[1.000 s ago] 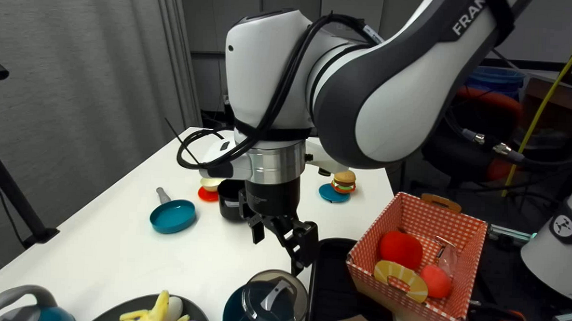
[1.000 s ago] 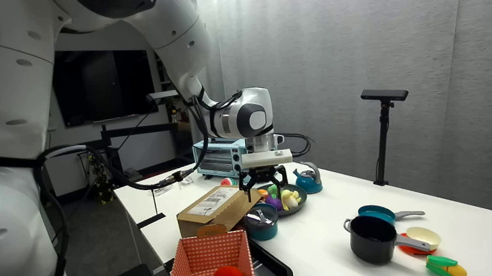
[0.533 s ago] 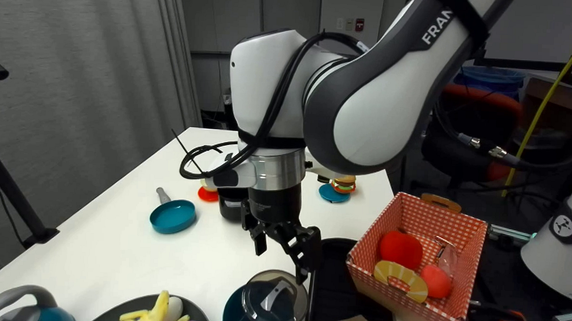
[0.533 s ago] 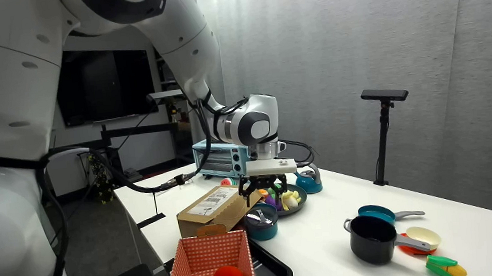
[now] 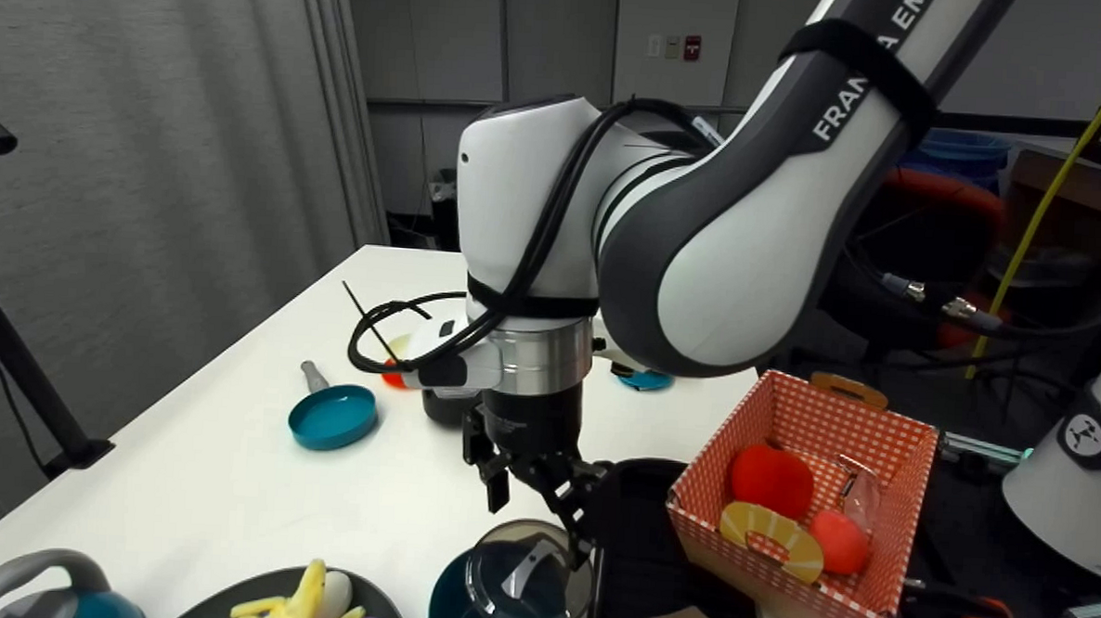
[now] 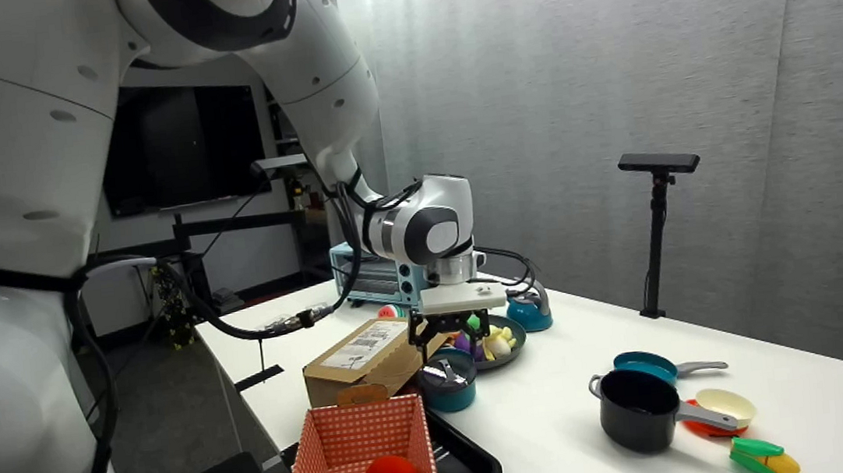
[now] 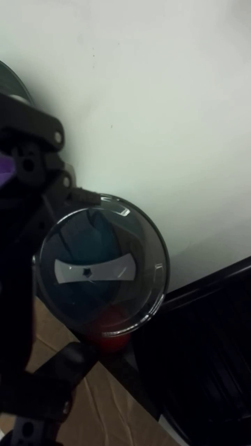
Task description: Remove the lid from the blue pot
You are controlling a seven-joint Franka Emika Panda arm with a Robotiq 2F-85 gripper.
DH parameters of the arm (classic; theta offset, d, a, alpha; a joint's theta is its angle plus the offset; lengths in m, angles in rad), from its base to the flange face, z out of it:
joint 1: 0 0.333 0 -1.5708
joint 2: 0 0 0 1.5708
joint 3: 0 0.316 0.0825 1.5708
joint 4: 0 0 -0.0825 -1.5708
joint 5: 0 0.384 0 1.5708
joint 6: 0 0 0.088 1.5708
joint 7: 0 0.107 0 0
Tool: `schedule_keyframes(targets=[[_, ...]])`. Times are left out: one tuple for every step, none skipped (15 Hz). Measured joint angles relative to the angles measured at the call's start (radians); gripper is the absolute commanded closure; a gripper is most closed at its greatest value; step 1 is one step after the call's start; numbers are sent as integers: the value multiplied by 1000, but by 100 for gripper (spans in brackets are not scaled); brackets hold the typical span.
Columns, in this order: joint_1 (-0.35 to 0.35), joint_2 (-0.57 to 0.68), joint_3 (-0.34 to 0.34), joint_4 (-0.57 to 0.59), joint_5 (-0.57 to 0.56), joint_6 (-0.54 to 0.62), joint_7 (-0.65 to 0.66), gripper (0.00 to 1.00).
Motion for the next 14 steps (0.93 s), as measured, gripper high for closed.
schedule_keyframes(targets=[[0,5,0,0,-3,9,0,0],[0,11,0,0,-6,17,0,0],[0,17,-2,0,-13,27,0,0],[0,24,-4,1,-21,35,0,0],[0,32,-7,3,-29,44,0,0],[0,40,-10,5,-40,50,1,0],[0,48,-14,7,-50,56,1,3],[0,57,-18,10,-60,62,2,27],[0,66,-20,16,-67,64,3,27],[0,76,-22,21,-76,64,4,29],[0,86,-24,29,-86,64,4,36],[0,94,-26,37,-94,64,5,42],[0,97,-28,44,-101,64,6,51],[0,98,-31,51,-108,64,7,57]])
